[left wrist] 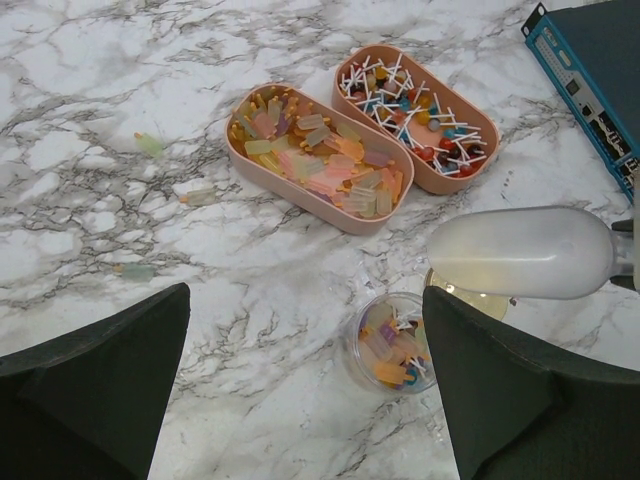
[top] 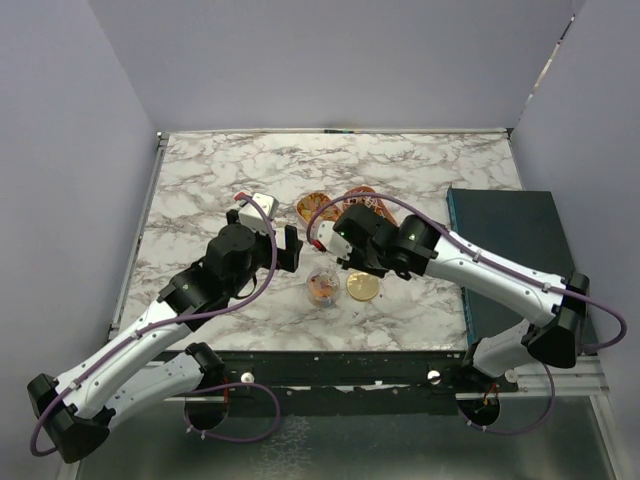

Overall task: Pack the candies
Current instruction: Place the fake candies in the packing bottle, then scoop the fake candies from the storage box.

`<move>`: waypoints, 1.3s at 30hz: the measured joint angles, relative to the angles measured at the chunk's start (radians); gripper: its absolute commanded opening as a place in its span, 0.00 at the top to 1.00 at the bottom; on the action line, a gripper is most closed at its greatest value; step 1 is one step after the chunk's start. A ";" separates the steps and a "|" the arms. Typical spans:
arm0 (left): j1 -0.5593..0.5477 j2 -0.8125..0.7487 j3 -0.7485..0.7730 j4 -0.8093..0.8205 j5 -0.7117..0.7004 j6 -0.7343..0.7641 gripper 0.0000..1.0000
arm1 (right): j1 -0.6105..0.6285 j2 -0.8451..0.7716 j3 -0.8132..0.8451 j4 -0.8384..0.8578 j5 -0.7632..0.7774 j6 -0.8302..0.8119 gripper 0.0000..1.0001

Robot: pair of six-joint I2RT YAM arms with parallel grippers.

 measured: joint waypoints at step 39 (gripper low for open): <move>0.000 -0.065 0.000 0.000 -0.007 -0.004 0.01 | -0.230 0.620 0.604 -0.278 -0.041 0.428 0.99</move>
